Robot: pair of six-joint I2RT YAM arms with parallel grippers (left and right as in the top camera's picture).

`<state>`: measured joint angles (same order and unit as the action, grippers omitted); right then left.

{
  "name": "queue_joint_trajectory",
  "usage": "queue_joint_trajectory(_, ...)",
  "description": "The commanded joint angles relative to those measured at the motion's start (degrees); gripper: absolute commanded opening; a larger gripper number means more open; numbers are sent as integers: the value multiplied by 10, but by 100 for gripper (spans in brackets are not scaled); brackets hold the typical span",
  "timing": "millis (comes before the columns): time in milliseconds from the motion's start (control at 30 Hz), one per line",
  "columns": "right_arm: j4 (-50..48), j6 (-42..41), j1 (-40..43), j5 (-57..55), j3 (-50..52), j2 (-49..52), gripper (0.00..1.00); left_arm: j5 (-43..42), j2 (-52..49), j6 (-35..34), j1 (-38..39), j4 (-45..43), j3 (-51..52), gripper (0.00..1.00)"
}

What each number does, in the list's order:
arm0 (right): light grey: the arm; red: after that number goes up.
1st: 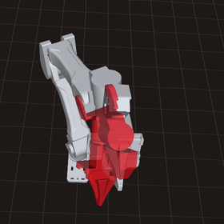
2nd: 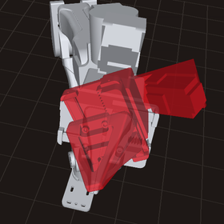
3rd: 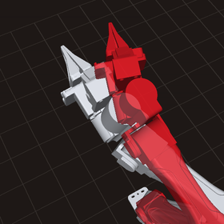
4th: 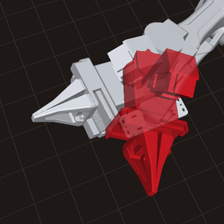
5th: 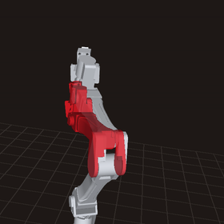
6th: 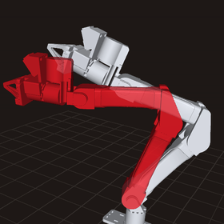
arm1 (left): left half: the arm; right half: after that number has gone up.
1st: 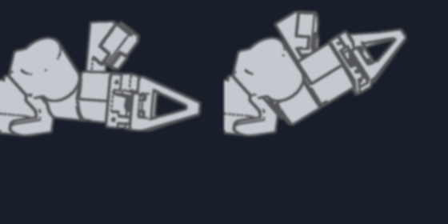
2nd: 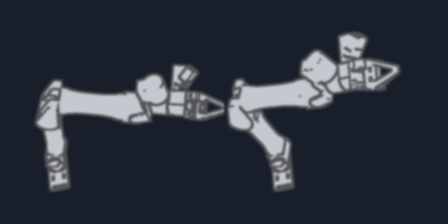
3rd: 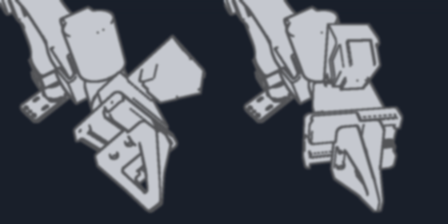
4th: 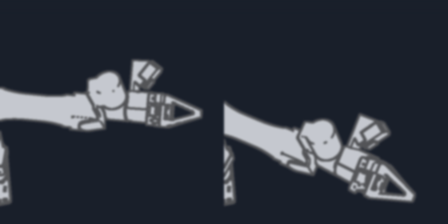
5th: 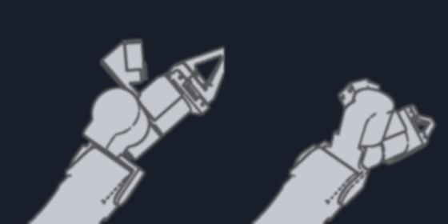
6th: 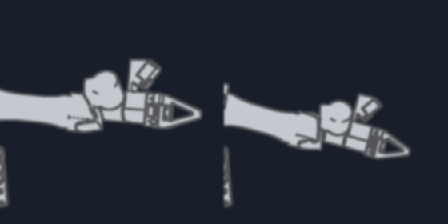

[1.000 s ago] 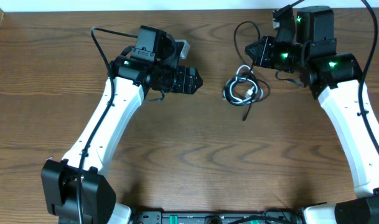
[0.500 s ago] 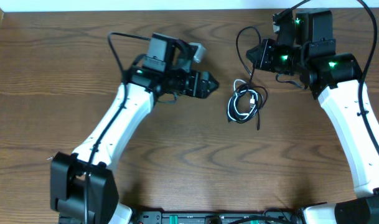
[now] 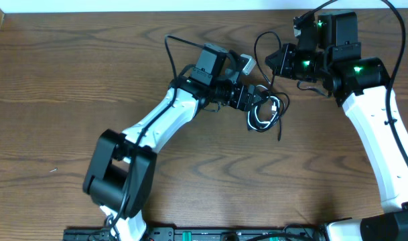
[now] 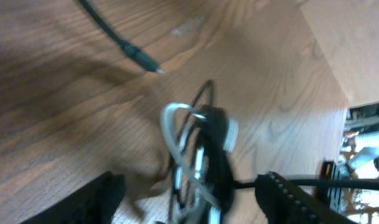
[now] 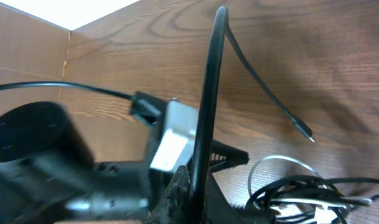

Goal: Untangle cables

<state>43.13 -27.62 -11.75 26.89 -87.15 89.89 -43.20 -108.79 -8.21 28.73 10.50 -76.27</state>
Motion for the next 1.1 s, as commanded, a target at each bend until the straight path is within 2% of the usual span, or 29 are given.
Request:
queue_joint_trajectory(0, 0, 11, 1, 0, -2, 1, 1, -7, -21, -26, 0, -8, 3, 64)
queue_joint_trajectory(133, 0, 11, 1, 0, -2, 2, 1, -8, -24, -26, 0, -6, 3, 47)
queue_joint_trajectory(267, 1, 11, 2, -13, -2, 2, 1, -7, -24, -26, 0, -6, 3, 11)
queue_joint_trajectory(300, 2, 11, 2, -17, -2, 2, 1, -7, -24, -26, 0, -6, 3, 8)
queue_joint_trajectory(567, 39, 11, 7, -86, -2, 2, 1, -8, -12, -26, -25, -3, 3, 7)
queue_joint_trajectory(767, 65, 11, 46, -105, -1, 3, 1, -4, 39, -26, -60, 23, 3, 7)
queue_joint_trajectory(1067, 90, 21, 104, -123, 0, 40, 1, 103, 153, -27, -89, 97, 3, 7)
